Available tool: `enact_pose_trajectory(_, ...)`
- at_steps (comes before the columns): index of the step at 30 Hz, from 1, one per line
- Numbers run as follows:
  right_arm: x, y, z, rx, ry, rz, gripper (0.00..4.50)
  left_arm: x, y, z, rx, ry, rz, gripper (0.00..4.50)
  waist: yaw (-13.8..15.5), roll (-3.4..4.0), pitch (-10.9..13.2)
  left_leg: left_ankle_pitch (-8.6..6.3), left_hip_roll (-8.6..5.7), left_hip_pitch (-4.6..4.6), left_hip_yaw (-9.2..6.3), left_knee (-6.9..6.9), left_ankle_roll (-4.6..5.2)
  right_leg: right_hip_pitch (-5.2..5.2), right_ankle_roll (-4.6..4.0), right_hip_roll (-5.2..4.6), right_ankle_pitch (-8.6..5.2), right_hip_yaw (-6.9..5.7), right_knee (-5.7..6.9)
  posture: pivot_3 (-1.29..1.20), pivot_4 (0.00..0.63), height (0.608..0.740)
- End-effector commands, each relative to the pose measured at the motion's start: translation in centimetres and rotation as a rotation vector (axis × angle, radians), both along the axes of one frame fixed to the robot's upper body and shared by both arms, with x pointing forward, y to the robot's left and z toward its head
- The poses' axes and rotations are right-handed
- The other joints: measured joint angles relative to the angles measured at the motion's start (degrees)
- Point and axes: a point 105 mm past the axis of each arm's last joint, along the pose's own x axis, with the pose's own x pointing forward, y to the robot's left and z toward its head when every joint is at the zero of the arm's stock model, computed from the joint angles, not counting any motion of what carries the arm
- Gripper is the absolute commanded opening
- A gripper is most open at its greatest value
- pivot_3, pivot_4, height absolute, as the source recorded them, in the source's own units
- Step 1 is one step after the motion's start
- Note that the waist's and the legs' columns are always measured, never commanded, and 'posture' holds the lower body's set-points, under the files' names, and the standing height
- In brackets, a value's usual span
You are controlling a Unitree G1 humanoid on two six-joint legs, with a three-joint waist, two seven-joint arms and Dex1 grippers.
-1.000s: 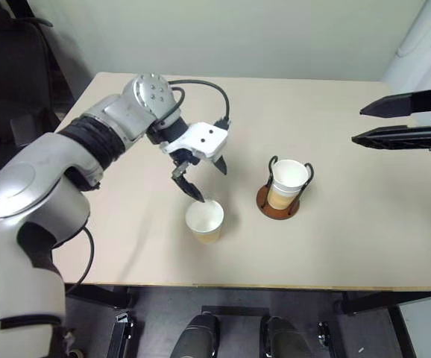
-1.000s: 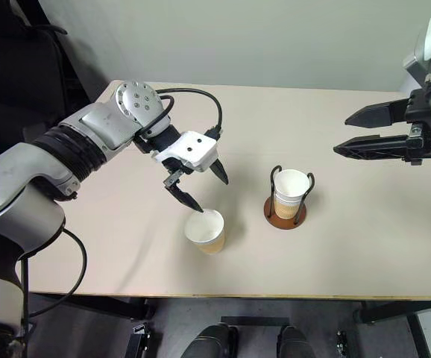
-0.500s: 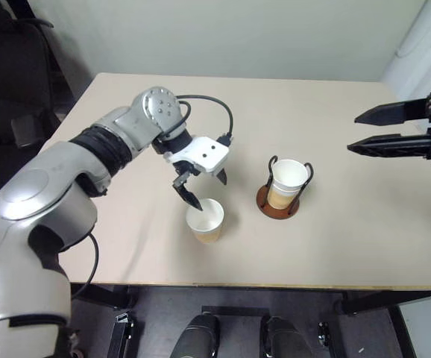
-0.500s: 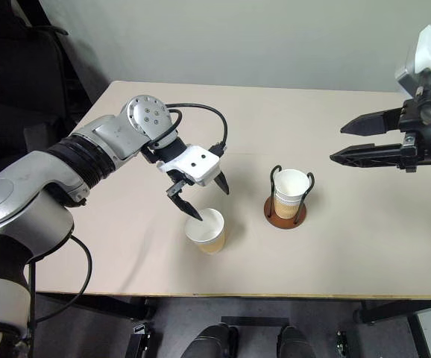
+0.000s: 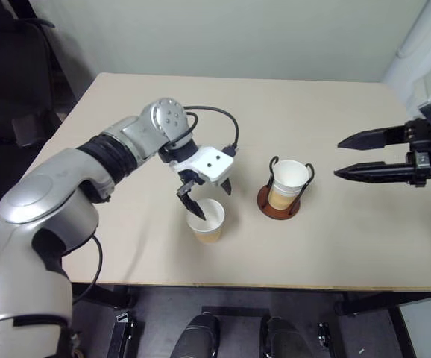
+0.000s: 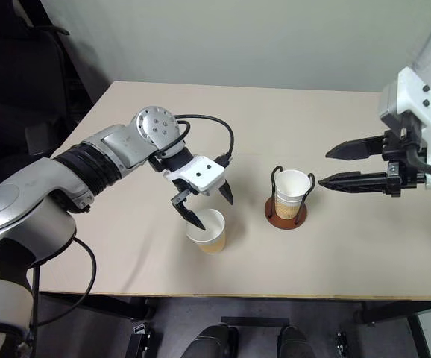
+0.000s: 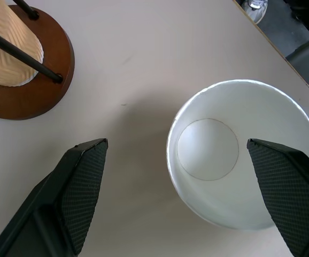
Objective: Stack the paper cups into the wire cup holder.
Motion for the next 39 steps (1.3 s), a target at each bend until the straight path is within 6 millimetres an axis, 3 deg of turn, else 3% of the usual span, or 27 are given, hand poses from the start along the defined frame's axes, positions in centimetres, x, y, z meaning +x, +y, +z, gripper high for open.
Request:
enact_pose_trajectory(1,-0.5,0.0,1.4,0.017,-0.073,0.006,2.63,-0.1,0.1,0.4,-0.003,0.000,-0.017,4.50,0.03,0.00,0.00,0.00,0.02,-0.01,-0.03,0.01,0.01,0.01,0.01,-0.05,0.01,0.04,-0.01,0.00,0.150,0.740)
enact_pose_trajectory(13,-0.6,0.2,1.5,0.032,-0.070,0.001,2.63,0.9,0.2,-2.0,0.041,-0.055,-0.045,4.50,0.05,0.00,0.00,0.02,0.02,0.00,-0.04,0.16,0.02,0.05,0.03,-0.03,0.02,0.04,0.01,0.00,0.150,0.740)
enact_pose_trajectory(16,-0.6,0.2,1.6,0.034,-0.071,-0.003,2.66,1.4,0.1,-2.2,0.038,-0.074,-0.041,3.90,0.05,0.00,0.00,0.02,0.02,-0.02,-0.04,0.23,0.02,0.05,0.04,-0.03,0.03,0.05,0.01,0.00,0.150,0.740)
enact_pose_trajectory(27,-0.3,-0.1,1.5,0.023,-0.069,-0.016,2.66,2.2,0.7,-1.2,0.062,-0.114,0.001,0.03,0.16,0.00,0.00,-0.03,0.01,-0.03,-0.05,0.29,0.08,0.05,0.06,-0.03,0.05,0.07,0.02,0.00,0.150,0.740)
enact_pose_trajectory(39,-0.1,-0.6,1.5,0.012,-0.067,-0.030,2.66,3.2,0.9,1.6,0.068,-0.167,0.062,0.03,0.21,0.00,0.00,-0.15,0.00,-0.08,-0.05,0.37,0.24,0.04,0.05,-0.02,0.12,0.08,-0.01,0.00,0.150,0.740)
